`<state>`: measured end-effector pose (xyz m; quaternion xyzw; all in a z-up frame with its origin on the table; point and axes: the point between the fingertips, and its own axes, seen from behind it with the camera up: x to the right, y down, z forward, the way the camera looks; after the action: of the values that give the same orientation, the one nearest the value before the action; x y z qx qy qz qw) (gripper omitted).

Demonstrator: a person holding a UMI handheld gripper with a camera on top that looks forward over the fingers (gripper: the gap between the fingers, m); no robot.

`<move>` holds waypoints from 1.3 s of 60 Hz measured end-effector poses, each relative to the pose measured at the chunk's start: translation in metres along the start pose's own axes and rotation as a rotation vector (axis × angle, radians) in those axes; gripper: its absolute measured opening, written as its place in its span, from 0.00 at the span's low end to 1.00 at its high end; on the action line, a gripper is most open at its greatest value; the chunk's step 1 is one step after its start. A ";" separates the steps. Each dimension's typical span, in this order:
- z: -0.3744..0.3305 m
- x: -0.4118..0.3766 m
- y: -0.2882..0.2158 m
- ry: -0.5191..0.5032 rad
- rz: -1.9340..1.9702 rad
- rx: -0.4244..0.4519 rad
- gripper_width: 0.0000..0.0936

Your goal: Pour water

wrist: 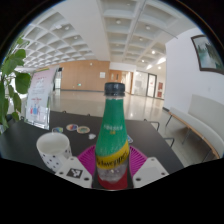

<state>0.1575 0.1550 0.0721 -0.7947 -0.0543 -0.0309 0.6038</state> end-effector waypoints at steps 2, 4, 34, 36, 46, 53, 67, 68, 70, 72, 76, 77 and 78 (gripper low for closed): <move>0.007 0.007 -0.006 0.003 0.015 0.031 0.43; 0.001 0.012 0.002 0.014 0.043 0.022 0.44; -0.074 0.028 -0.005 0.114 0.097 -0.089 0.92; -0.090 0.027 -0.006 0.117 0.102 -0.099 0.92; -0.188 0.009 -0.010 0.102 0.104 -0.127 0.92; -0.255 -0.008 -0.014 0.087 0.088 -0.125 0.92; -0.361 -0.038 -0.021 0.063 0.084 -0.096 0.92; -0.367 -0.040 -0.021 0.060 0.082 -0.094 0.92; -0.377 -0.043 -0.022 0.053 0.076 -0.092 0.91; -0.384 -0.045 -0.021 0.051 0.073 -0.089 0.92; -0.402 -0.049 -0.023 0.045 0.070 -0.083 0.92; -0.405 -0.050 -0.023 0.041 0.071 -0.082 0.91; -0.408 -0.050 -0.023 0.037 0.073 -0.082 0.92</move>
<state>0.1113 -0.2341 0.1983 -0.8194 -0.0130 -0.0256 0.5725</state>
